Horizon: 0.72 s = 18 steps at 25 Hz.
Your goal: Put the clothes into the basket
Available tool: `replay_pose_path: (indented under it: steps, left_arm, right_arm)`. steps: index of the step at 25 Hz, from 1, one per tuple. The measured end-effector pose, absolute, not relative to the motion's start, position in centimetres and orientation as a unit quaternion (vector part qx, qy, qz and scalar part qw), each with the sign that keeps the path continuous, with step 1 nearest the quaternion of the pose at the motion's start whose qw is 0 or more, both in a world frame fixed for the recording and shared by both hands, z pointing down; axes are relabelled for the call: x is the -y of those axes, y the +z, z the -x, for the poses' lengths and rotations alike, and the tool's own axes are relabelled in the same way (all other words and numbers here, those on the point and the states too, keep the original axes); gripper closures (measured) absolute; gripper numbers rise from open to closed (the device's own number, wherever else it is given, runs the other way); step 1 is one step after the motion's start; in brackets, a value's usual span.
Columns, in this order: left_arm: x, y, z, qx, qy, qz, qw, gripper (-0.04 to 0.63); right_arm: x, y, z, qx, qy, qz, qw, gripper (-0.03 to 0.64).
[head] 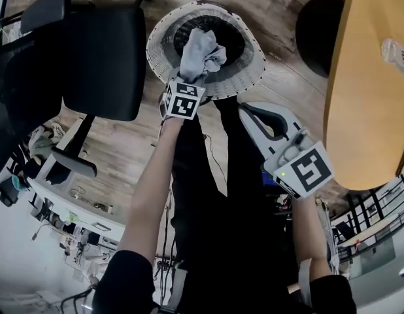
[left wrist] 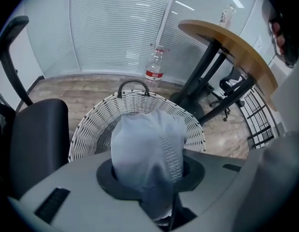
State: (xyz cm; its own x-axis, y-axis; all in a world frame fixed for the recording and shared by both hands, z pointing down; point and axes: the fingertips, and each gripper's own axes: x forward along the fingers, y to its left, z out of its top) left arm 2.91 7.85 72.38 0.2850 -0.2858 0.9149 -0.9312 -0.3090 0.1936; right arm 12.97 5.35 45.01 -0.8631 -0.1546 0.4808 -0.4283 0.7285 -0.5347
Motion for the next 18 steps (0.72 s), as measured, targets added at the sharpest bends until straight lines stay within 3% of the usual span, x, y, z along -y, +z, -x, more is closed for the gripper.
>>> replay_pose_path:
  steps: [12,18]
  left_arm:
    - [-6.6,83.8,-2.1,0.446,0.42,-0.67,0.42,0.453]
    - [-6.4,88.3,-1.9,0.431,0.449,-0.673,0.399,0.449]
  right_arm:
    - [-4.4,51.2,-11.7,0.891,0.358,-0.178,0.216,0.6]
    - [-4.3,54.0,-12.0,0.88,0.373,-0.192,0.222,0.6]
